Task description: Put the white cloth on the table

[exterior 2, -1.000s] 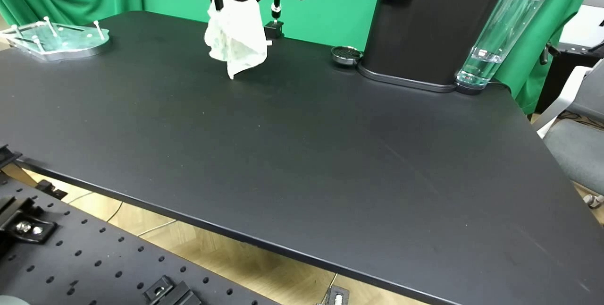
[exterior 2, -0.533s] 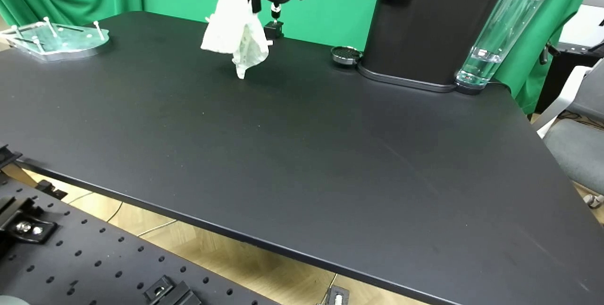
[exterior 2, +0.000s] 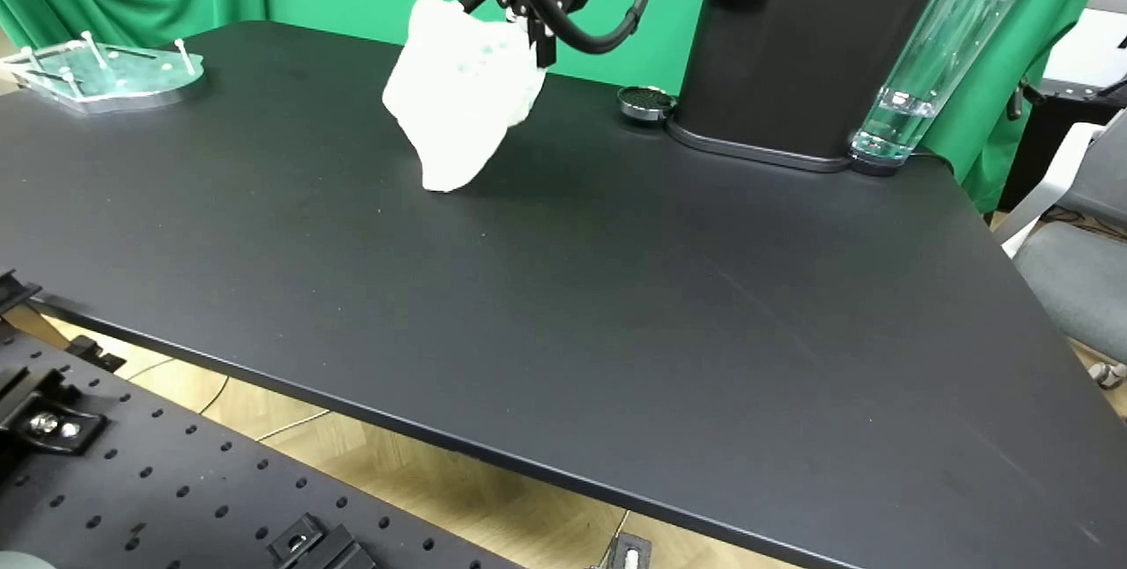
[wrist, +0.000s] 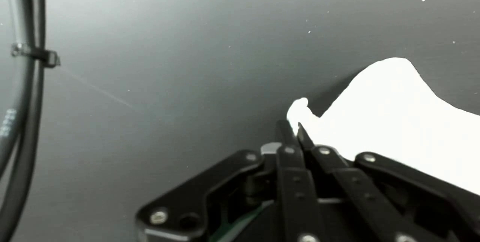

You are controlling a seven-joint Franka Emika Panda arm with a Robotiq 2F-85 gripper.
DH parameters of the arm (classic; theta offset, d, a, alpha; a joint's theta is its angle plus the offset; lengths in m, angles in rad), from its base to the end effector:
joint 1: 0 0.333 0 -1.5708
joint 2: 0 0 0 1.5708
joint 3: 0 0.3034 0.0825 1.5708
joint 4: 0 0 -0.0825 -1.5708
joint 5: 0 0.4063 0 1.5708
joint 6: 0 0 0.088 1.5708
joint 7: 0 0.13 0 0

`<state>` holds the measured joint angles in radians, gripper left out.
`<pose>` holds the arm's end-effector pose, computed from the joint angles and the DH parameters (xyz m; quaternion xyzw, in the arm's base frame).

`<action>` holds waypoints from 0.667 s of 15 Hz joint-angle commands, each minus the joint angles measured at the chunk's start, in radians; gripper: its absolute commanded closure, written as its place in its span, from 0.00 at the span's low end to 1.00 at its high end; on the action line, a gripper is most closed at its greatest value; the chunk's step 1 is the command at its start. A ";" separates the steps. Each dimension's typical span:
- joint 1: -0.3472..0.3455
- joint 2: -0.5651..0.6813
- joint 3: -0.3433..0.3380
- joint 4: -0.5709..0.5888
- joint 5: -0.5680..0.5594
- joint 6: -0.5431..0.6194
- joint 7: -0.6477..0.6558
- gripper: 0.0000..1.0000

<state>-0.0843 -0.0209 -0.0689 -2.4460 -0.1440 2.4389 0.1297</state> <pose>0.4890 -0.0778 0.2572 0.9952 -0.0866 0.0064 0.0462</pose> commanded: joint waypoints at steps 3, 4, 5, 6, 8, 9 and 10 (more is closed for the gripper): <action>-0.014 0.001 -0.015 -0.023 -0.060 -0.014 0.118 0.99; -0.015 0.005 -0.016 -0.023 -0.067 -0.016 0.128 0.99; -0.016 0.009 -0.017 -0.024 -0.068 -0.018 0.136 0.99; -0.014 0.012 -0.018 -0.023 -0.065 -0.019 0.140 0.99; -0.010 0.014 -0.017 -0.020 -0.058 -0.026 0.137 0.98; -0.007 0.014 -0.015 -0.018 -0.050 -0.039 0.127 0.73; -0.006 0.013 -0.014 -0.019 -0.050 -0.042 0.124 0.71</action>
<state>-0.0966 0.0038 -0.0843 -2.4637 -0.1801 2.4260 0.2203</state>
